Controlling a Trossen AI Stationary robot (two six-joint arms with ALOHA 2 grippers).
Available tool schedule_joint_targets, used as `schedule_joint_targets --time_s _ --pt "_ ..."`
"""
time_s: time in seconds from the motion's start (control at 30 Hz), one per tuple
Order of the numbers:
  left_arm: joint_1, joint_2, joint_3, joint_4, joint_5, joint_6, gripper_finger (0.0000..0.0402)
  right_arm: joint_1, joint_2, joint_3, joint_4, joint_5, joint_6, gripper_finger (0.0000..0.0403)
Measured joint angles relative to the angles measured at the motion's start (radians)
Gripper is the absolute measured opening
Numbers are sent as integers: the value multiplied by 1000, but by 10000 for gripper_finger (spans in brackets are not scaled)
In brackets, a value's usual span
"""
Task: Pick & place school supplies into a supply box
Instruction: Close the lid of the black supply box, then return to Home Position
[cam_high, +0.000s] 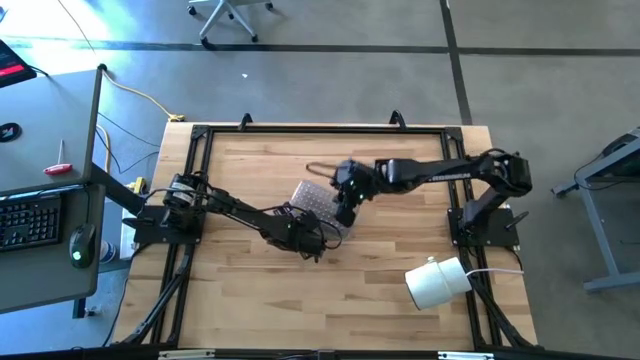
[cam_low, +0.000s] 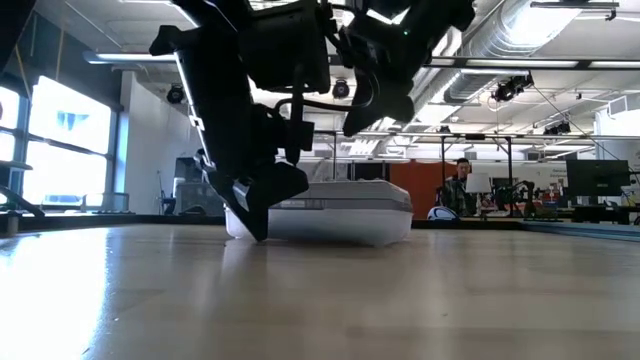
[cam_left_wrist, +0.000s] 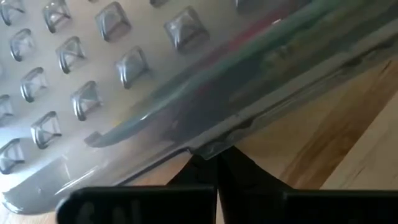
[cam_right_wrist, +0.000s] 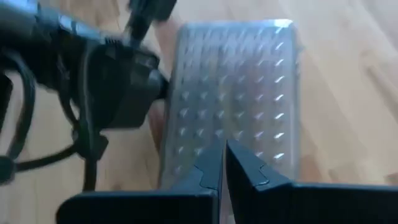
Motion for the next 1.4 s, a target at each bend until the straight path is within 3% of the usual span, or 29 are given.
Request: schedule_joint_targets --time_s 0.2,0.47,0.67,0.93,1.13,1.4 --pt "-2 0 0 -3 6 0 11 86 -5 1 5 140 16 0" --pt "-24 -3 3 -18 63 -27 37 89 49 0 -7 235 69 0" --pt "-54 -4 3 -29 64 -30 10 89 157 1 5 194 99 0" --pt "-92 -5 4 -147 61 -107 37 87 240 7 26 137 99 0" --pt "-118 -3 71 -400 70 -170 10 88 183 1 38 140 83 0" --pt "-169 -4 246 -929 -79 -319 51 122 -12 0 28 147 42 0"
